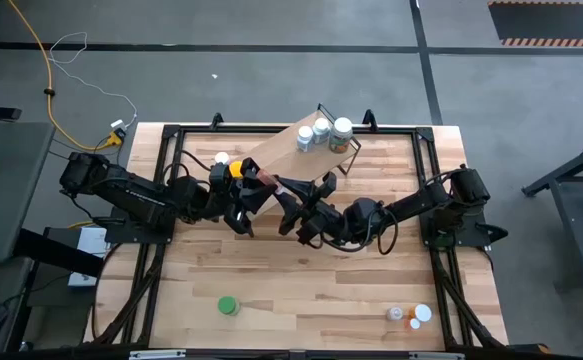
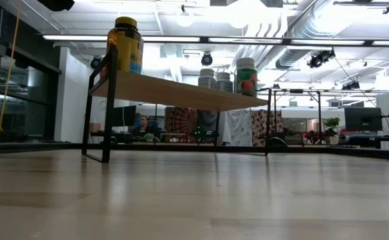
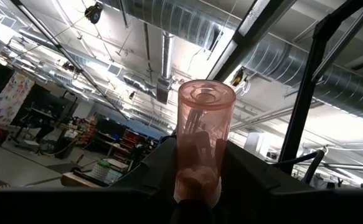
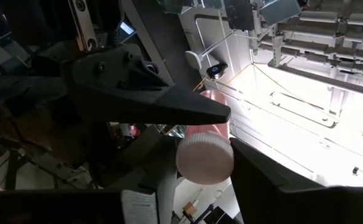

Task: Pick and place medicine bottles onto shelf by color
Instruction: Put the left light pink medicine bottle on the shelf

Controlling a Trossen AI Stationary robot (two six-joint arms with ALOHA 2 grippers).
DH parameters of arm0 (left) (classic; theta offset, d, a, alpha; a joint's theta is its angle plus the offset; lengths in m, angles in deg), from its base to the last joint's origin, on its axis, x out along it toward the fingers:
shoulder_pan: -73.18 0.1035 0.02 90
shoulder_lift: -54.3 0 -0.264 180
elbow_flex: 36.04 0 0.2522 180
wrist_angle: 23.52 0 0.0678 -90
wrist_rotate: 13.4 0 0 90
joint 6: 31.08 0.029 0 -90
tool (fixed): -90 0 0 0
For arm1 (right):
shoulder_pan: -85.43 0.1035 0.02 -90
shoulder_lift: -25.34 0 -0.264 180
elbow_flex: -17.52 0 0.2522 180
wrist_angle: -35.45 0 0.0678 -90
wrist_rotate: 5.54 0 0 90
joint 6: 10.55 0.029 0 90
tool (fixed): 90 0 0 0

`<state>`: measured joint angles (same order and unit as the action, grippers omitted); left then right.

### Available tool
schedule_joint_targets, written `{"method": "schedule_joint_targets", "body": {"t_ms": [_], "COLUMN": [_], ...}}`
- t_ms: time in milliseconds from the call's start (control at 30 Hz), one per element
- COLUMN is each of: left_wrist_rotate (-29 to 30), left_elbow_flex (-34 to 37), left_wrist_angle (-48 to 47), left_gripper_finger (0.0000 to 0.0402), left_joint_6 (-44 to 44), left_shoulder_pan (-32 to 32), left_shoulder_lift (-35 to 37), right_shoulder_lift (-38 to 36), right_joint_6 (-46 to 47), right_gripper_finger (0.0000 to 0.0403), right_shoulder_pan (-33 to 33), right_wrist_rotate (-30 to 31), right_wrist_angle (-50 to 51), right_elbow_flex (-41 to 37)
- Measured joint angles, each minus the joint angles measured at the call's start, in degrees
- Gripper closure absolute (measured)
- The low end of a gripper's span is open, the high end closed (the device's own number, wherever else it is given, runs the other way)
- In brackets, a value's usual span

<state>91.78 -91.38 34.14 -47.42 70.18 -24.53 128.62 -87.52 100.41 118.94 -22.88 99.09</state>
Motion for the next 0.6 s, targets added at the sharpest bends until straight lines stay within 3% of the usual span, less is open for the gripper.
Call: {"method": "schedule_joint_targets", "body": {"t_ms": [200,600], "left_wrist_rotate": [-0.02,-1.07], "left_elbow_flex": [0.02,0.02], "left_wrist_angle": [-0.03,-0.07], "left_gripper_finger": [0.0283,0.0160], "left_joint_6": [0.45,3.49], "left_shoulder_pan": [-0.01,-0.04], "left_shoulder_lift": [0.00,0.20], "right_shoulder_lift": [0.00,-0.53], "right_joint_6": [-0.26,-3.06], "right_gripper_finger": [0.0283,0.0284], "right_shoulder_pan": [-0.01,0.02], "right_wrist_rotate": [0.07,4.53], "right_wrist_angle": [0.00,-0.88], "right_elbow_flex": [0.00,0.00]}}
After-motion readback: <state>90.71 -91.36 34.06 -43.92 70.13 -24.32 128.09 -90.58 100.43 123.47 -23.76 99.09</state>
